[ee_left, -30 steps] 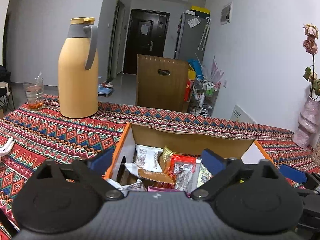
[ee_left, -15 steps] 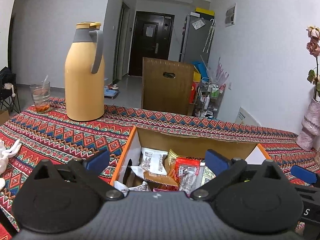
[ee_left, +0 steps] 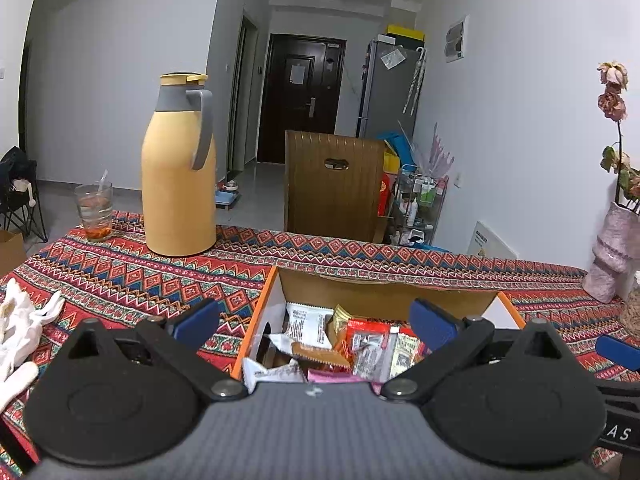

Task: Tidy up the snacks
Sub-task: 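Reach both tools back to the remaining packs on the table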

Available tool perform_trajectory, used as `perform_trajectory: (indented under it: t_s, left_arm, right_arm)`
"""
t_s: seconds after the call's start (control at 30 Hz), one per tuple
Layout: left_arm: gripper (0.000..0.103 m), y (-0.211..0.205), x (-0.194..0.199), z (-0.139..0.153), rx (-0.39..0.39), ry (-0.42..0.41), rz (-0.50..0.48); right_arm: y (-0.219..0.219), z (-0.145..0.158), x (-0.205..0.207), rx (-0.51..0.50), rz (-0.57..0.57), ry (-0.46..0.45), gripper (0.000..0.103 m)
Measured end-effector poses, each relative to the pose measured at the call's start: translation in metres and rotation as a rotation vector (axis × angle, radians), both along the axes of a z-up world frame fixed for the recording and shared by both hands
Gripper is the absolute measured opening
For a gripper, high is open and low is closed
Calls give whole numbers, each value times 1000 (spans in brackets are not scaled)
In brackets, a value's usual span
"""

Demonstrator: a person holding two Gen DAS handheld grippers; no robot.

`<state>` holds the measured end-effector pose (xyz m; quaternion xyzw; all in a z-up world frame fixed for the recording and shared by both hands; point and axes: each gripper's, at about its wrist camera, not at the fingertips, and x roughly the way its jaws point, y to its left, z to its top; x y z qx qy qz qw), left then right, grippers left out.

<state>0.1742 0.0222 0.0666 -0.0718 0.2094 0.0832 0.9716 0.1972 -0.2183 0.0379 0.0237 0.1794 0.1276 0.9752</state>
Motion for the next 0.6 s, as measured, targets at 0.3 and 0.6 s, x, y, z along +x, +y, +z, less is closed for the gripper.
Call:
perform_trajectory:
  t_s: [0.3,0.6]
  left_arm:
    - [103,3,-27,-14,12,64,-31]
    - [103,1,-48,-44,19,147,-72]
  right_arm:
    - [-7,-15,-30,-25,15,72,103]
    - [-8,-47,-46,-70,30,185,103]
